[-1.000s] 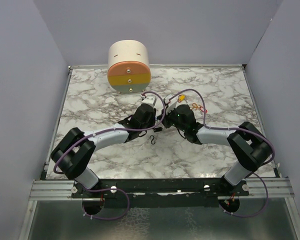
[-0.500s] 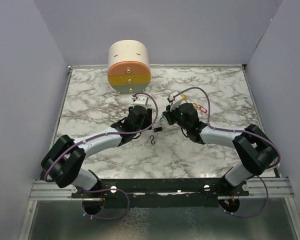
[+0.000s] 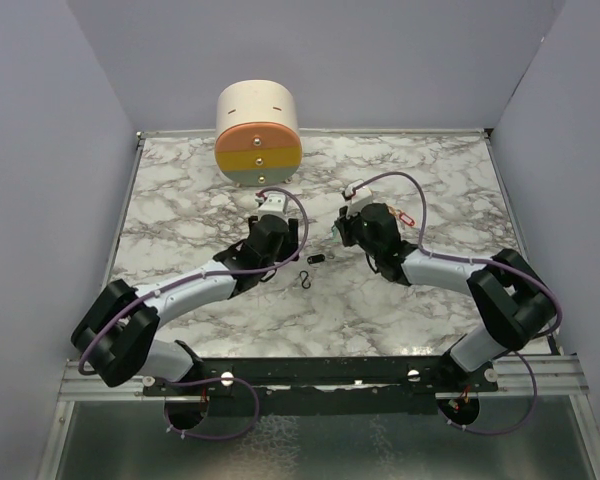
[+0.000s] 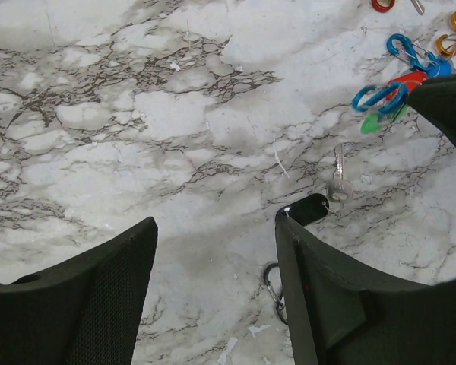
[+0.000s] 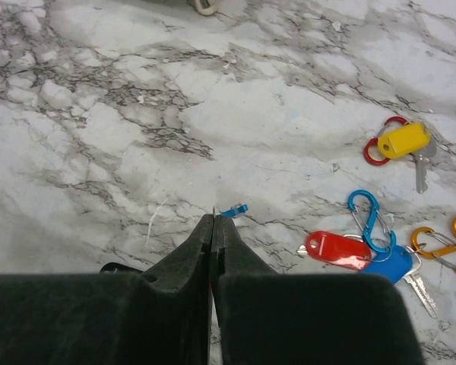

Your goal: Put the keys on the keyring

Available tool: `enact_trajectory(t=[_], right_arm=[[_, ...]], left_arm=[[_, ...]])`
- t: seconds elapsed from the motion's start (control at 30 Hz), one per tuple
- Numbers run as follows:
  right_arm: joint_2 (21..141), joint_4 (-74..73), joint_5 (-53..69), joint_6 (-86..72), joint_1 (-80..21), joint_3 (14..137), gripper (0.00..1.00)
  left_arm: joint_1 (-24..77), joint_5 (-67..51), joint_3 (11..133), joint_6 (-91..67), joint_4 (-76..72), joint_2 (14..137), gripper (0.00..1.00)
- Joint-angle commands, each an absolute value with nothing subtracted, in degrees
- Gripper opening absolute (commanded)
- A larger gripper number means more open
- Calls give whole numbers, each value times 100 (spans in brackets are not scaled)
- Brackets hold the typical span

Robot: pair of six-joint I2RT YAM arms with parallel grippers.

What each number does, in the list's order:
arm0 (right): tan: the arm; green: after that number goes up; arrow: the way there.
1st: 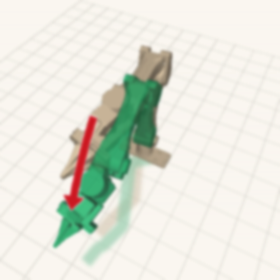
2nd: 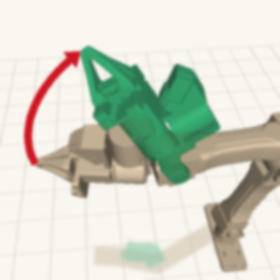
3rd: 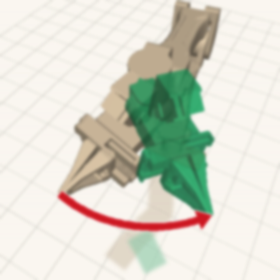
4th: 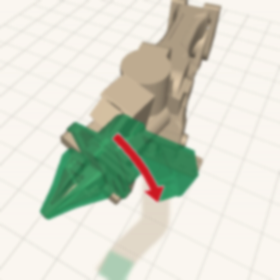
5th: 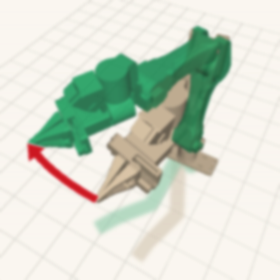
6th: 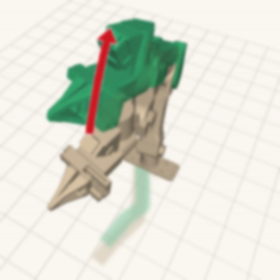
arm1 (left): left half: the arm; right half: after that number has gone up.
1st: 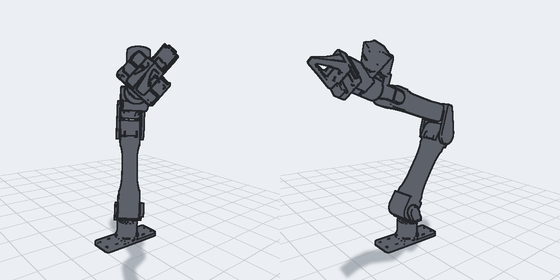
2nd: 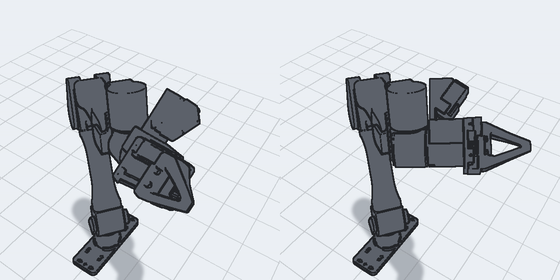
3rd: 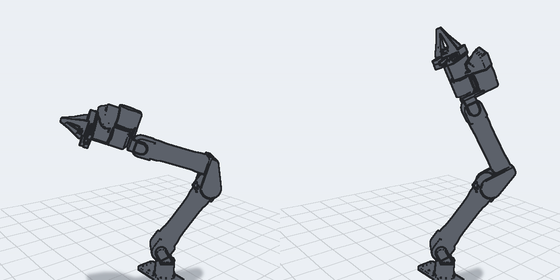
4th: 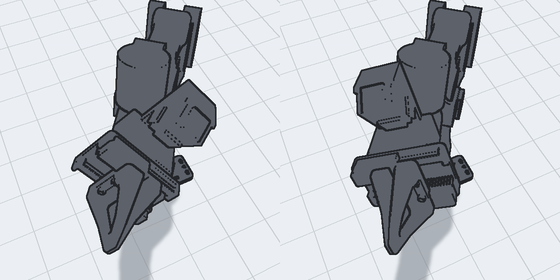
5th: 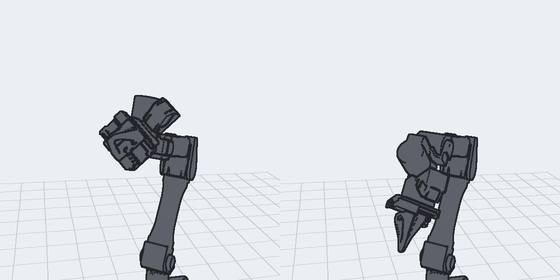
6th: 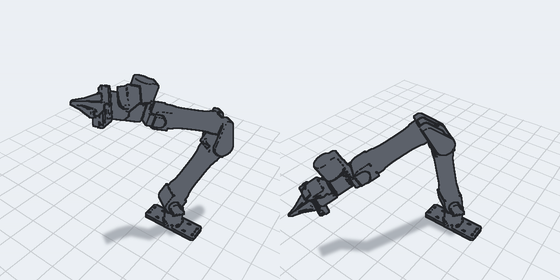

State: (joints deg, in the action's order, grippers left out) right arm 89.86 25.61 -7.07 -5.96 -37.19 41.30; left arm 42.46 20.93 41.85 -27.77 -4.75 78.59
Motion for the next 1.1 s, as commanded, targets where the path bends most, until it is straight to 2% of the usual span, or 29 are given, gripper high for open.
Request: enact_trajectory(t=[0.0, 0.1, 0.17, 0.2, 0.63, 0.73, 0.8, 0.87, 1.07], right_arm=[[9238, 2355, -1036, -753, -3513, 4543, 1], [9504, 2354, -1017, -721, -3375, 4769, 1], [9628, 2388, -910, -733, -3212, 4888, 1], [9693, 2409, -867, -740, -3148, 4952, 1], [10661, 2268, -446, -791, -2780, 5943, 2], [10756, 2240, -285, -801, -2786, 6036, 10], [10731, 2320, -182, -839, -2786, 5987, 23], [10628, 2422, -118, -857, -2786, 5897, 33], [10091, 2459, 95, -902, -2785, 5475, 37]], left_arm=[[4237, 2268, 4025, -2852, -520, 7567, 70], [4236, 2326, 3927, -2897, -532, 7447, 78], [4237, 2381, 3804, -2921, -622, 7354, 94], [4236, 2405, 3764, -2926, -647, 7318, 99], [4236, 2530, 3674, -2949, -769, 7233, 99], [4239, 2544, 3679, -2950, -783, 7240, 99], [4237, 2532, 3691, -2946, -778, 7263, 99], [4236, 2525, 3691, -2955, -778, 7277, 99], [4236, 2484, 3652, -3019, -844, 7279, 99]])
